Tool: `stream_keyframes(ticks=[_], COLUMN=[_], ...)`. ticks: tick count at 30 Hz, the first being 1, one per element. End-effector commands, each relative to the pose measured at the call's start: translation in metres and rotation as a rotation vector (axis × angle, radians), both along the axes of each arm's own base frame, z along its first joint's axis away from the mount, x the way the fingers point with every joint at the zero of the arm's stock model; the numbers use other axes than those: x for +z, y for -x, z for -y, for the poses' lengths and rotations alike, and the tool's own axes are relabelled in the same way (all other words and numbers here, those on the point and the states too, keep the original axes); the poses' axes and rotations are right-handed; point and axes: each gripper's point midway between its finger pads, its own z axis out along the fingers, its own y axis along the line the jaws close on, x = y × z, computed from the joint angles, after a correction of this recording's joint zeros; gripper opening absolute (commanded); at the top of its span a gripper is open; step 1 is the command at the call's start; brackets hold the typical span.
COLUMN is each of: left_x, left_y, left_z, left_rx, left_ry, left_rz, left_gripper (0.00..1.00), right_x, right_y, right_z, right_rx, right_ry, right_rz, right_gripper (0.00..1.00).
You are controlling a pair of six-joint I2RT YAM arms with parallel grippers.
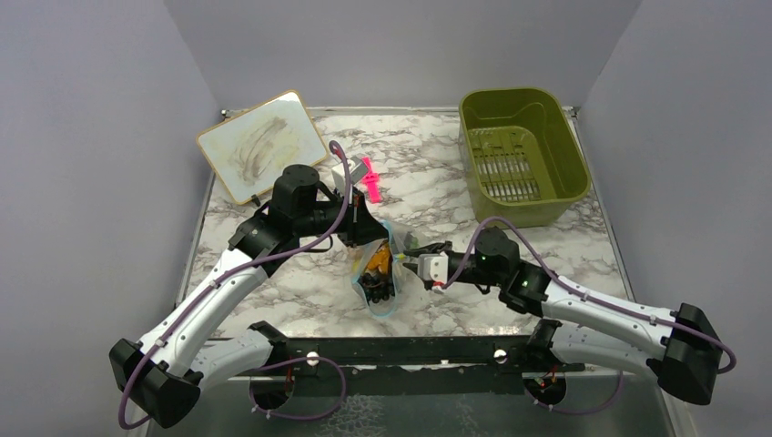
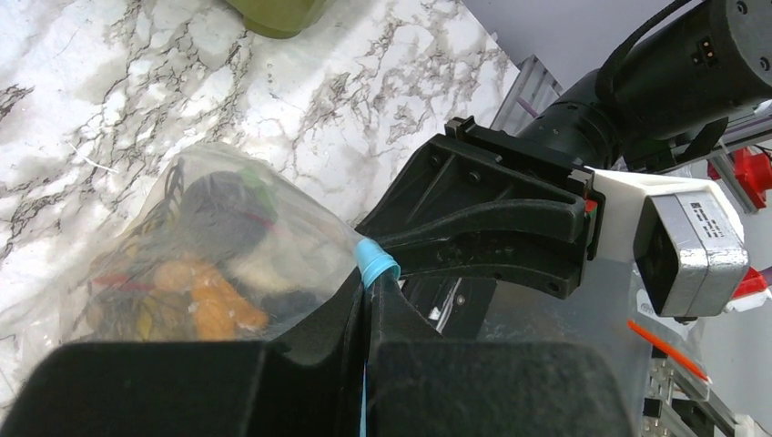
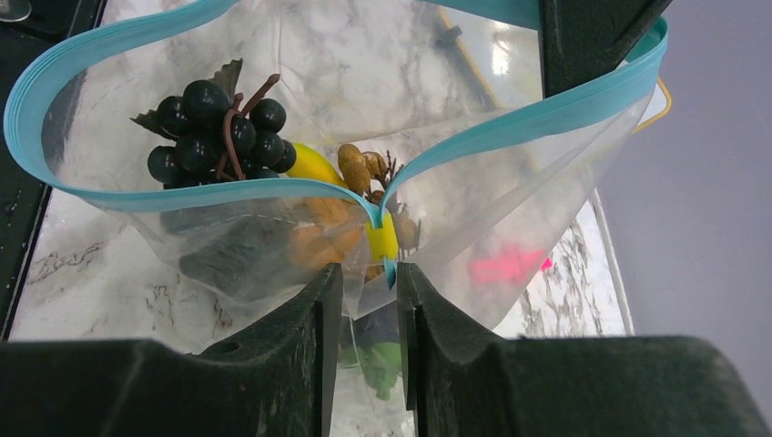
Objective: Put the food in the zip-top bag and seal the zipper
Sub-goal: Zip the zipper food storage bag at the center of the board.
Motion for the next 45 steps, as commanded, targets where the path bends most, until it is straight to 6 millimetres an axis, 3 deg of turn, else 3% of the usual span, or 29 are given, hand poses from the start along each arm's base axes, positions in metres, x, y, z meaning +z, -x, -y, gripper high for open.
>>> stream_keyframes(ticks=[1, 6, 12, 17, 21, 25, 31, 36, 41, 45], left_x=[0.021, 0.019, 0.015, 0.013, 0.017, 0.029, 0.06, 0.072, 0.064, 0.052], left_y=[0.005, 0.005, 0.003, 0.002, -0.004, -0.013, -0.017, 0.005, 0.039, 0.05], left_z=[0.004, 0.005, 0.005, 0.004, 0.001, -0.003, -0.008, -0.007, -0.005, -0.003], left_rx=[-0.037, -0.035, -0.028, -0.024, 0.007, 0.04, 0.031, -0.125, -0.328, -0.403], left_ry=[0.072, 0.073, 0.071, 0.067, 0.056, 0.071, 0.112, 0.112, 0.149, 0.162], left_rz=[0.059, 0.054, 0.054, 0.059, 0.11, 0.214, 0.468, 0.656, 0.76, 0.743], left_gripper=[0.0, 0.0, 0.0, 0.0, 0.15, 0.39, 0.45, 0.48, 0.54, 0.57], right_x=[0.004, 0.006, 0.015, 0.022, 0.028, 0.035, 0.046, 0.065, 0.085, 0.091], right_y=[0.001, 0.0, 0.003, 0.01, 0.012, 0.015, 0.019, 0.024, 0.032, 0.032], right_z=[-0.007, -0.009, -0.007, 0.001, 0.01, 0.014, 0.012, 0.012, 0.006, 0.001], right_rx=[0.011, 0.01, 0.018, 0.025, 0.011, -0.006, -0.02, -0.029, -0.018, -0.031], right_ry=[-0.049, -0.076, -0.109, -0.115, -0.104, -0.055, 0.023, 0.005, -0.039, -0.045], right_rz=[0.005, 0.01, 0.027, 0.036, 0.05, -0.032, -0.19, -0.261, -0.365, -0.426], right_gripper=[0.3, 0.27, 0.01, 0.01, 0.01, 0.01, 0.01, 0.01, 0.01, 0.01])
